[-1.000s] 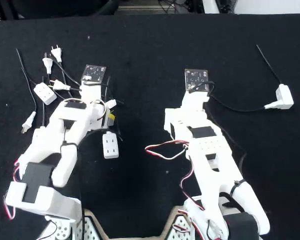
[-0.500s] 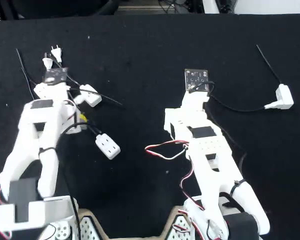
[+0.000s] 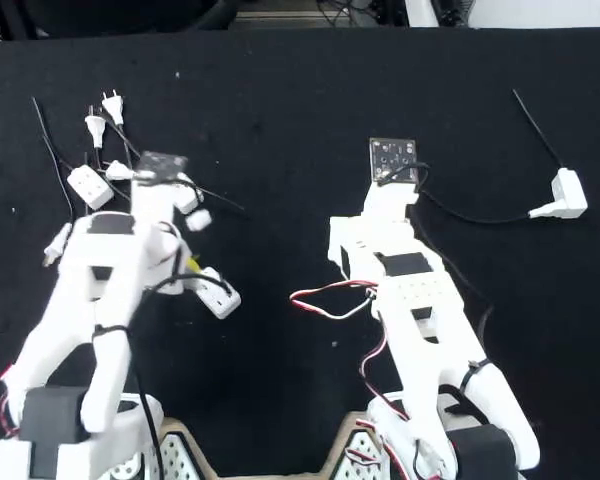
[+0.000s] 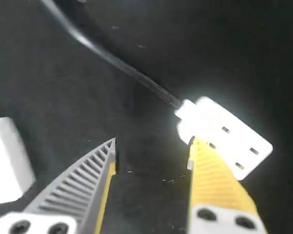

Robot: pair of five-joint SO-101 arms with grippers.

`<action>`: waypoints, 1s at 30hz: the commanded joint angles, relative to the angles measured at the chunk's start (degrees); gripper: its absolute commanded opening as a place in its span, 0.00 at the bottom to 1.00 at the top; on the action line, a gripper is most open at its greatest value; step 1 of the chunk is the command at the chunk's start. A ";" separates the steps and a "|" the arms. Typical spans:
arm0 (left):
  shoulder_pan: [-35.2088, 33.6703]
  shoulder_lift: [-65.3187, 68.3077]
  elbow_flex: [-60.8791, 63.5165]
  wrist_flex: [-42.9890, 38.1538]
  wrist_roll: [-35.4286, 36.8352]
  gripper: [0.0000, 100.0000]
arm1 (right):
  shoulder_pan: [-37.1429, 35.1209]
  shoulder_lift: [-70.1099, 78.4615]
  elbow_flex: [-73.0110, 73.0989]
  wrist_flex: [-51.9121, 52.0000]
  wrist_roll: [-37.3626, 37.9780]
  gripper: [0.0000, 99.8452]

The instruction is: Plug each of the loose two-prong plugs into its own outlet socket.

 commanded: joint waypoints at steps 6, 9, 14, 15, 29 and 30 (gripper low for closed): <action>12.97 1.14 1.54 -2.81 -0.26 0.24 | 7.74 -2.33 -2.33 0.00 -1.14 0.22; 17.01 -0.79 1.19 -2.81 -0.26 0.24 | 7.65 -2.15 -2.33 0.00 -1.14 0.22; 20.53 -6.77 1.10 -2.81 -0.26 0.24 | 7.65 -2.15 -2.24 0.00 -1.14 0.22; 20.35 -8.26 1.10 -2.81 -0.26 0.24 | 7.65 -2.15 -2.24 0.00 -1.14 0.22; -2.59 3.34 -4.09 -16.09 20.13 0.24 | 7.56 -2.15 -2.07 0.00 -1.14 0.22; -3.03 6.15 -5.93 -15.91 22.24 0.24 | 7.56 -2.15 -2.07 0.00 -1.14 0.22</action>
